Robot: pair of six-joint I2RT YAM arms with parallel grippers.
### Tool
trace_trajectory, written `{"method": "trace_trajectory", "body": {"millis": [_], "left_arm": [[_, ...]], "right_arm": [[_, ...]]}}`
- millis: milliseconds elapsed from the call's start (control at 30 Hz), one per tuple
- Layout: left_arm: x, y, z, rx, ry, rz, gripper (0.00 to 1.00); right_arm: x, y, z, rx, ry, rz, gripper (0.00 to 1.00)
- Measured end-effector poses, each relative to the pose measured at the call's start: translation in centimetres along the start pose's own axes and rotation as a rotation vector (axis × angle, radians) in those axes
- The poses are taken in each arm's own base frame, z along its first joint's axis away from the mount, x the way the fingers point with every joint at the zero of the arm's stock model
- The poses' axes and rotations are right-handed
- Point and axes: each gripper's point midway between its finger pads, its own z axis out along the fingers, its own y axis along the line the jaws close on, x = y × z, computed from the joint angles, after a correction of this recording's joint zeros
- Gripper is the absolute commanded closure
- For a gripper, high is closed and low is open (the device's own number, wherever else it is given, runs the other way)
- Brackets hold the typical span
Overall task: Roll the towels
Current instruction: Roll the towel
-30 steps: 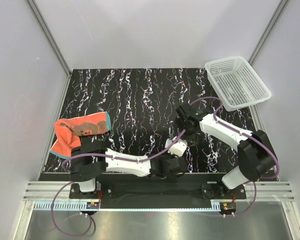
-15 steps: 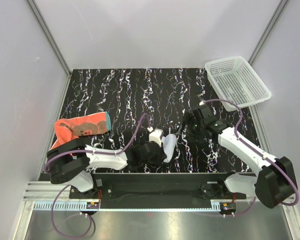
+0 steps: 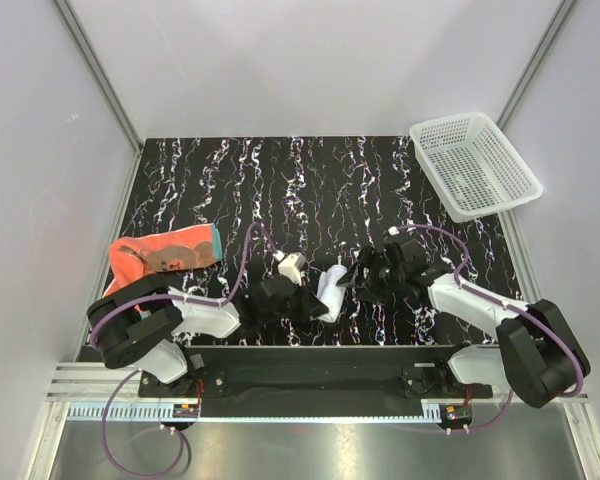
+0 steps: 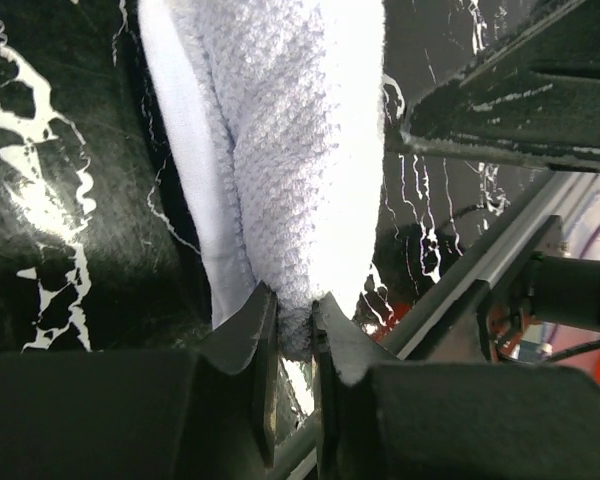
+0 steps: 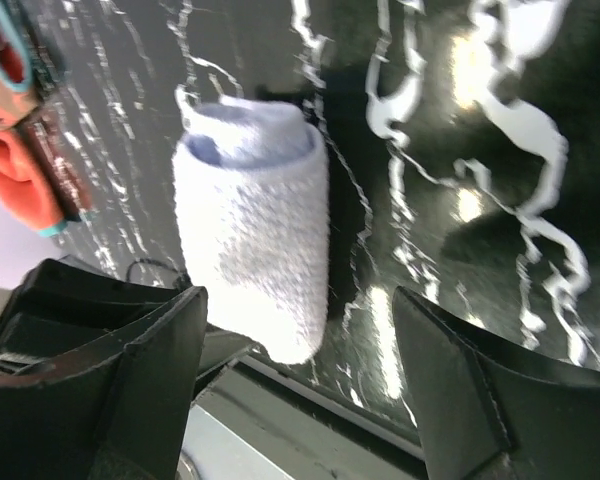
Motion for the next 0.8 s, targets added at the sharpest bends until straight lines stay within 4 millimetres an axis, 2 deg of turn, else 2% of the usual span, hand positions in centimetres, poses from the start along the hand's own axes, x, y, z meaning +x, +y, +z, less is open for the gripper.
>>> {"method": "trace_trajectory", "body": {"millis": [167,533,800], "left_arm": [[-0.3,0.5,-0.3,0.032,0.003,-0.061,1.00],[-1.0,1.4,-0.3,0.107,0.028,-0.186,1.00],[-1.0,1.6,-0.2,0.148,0.044,-0.241,1.00]], "right_arm": [[0.0,0.9,0.9,-0.080,0.001,-0.010,0.22],[0.9,0.3,2.8,-0.134,0.030,-0.004,0.24],[0.9,1.4,3.8,-0.191,0.028,-0.032,0.25]]}}
